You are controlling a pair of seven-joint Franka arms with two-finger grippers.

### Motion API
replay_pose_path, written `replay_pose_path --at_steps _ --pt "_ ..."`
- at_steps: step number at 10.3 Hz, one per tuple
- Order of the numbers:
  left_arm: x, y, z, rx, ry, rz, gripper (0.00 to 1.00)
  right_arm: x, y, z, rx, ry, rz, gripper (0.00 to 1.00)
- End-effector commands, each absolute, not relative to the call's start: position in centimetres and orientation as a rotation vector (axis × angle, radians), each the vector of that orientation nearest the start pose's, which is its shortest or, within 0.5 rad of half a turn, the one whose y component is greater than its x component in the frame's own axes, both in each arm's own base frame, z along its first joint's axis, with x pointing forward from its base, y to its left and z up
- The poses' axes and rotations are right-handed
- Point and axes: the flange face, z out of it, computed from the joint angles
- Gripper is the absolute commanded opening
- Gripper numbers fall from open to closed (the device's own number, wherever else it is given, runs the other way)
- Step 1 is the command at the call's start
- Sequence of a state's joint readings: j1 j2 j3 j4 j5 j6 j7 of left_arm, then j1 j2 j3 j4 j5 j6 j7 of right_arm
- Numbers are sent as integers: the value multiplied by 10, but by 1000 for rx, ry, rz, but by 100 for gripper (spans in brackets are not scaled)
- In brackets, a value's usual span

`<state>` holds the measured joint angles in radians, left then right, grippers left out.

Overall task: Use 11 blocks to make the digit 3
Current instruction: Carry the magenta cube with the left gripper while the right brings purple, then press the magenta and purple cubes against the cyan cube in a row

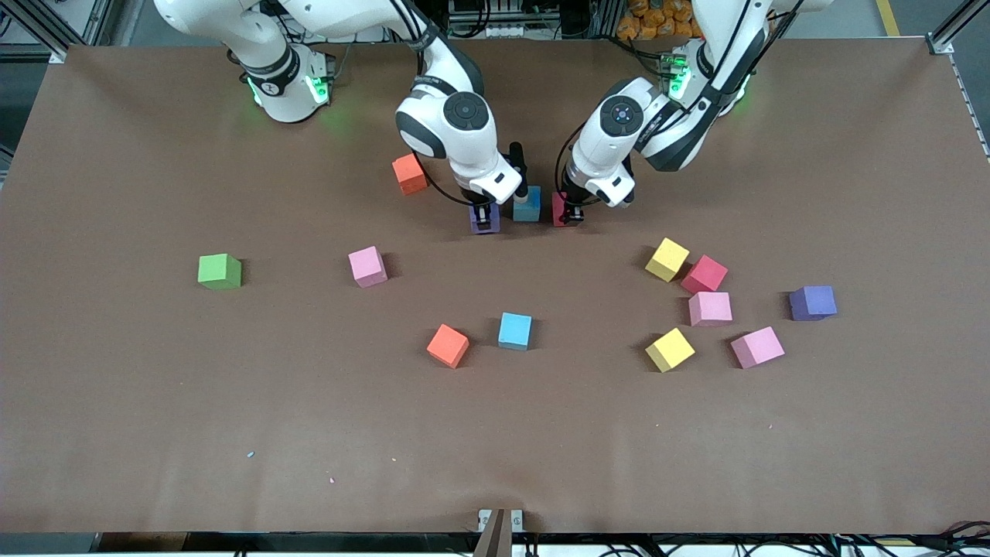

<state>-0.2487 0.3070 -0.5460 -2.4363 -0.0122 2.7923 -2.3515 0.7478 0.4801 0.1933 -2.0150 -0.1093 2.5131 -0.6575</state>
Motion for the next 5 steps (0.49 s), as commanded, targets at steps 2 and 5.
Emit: replay_pose_path --at_steps 2,5 --pt "339 -367 203 2087 2166 -269 0 341 501 210 2212 2326 36 0" --pt "335 -370 201 2104 2156 -279 0 336 503 208 2256 2319 18 0"
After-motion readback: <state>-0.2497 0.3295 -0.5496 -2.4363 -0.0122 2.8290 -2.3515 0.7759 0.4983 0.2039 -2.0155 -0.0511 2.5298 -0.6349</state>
